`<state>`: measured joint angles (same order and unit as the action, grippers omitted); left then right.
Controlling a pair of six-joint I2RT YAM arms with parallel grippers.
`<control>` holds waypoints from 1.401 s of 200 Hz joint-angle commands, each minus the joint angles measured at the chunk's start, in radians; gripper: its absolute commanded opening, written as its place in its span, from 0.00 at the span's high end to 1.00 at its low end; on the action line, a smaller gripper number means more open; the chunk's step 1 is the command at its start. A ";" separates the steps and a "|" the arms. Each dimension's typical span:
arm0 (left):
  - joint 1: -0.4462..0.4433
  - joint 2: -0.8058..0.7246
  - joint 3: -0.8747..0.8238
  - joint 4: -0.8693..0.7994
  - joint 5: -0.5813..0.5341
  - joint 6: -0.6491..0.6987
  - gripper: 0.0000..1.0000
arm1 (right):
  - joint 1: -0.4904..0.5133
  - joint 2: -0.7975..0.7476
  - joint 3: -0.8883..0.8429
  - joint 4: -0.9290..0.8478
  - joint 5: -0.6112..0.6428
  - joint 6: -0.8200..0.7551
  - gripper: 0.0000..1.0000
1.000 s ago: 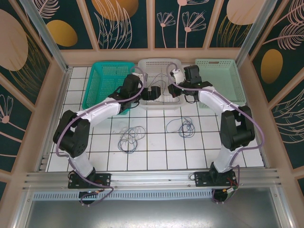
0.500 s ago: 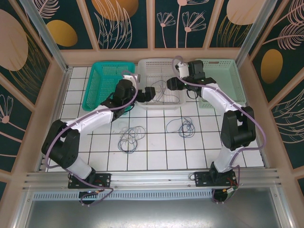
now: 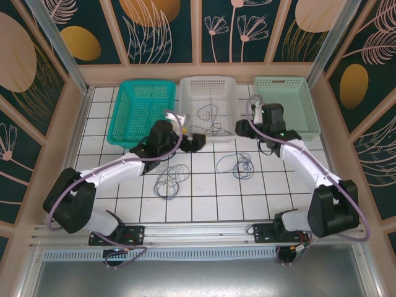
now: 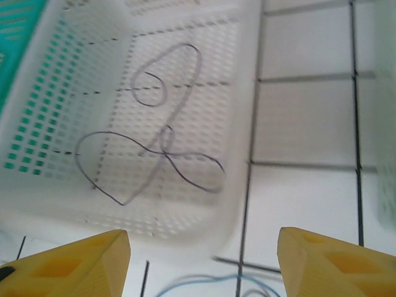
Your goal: Untangle the cables
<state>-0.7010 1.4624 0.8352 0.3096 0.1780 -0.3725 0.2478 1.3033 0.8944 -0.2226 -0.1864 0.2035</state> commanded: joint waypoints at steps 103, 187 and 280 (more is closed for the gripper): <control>-0.275 0.407 0.232 -0.197 0.029 0.344 0.20 | -0.119 -0.205 -0.291 0.171 -0.012 0.209 0.35; -0.281 0.562 0.346 -0.259 -0.089 0.376 0.32 | -0.128 -0.226 -0.336 0.220 -0.053 0.231 0.34; -0.284 0.419 0.268 -0.209 -0.139 0.358 0.87 | -0.121 -0.216 -0.392 0.271 -0.111 0.235 0.33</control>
<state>-0.9787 1.9877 1.1416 0.0765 0.0681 -0.0044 0.1257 1.1000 0.5381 -0.0162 -0.2436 0.4263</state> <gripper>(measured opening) 0.140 0.664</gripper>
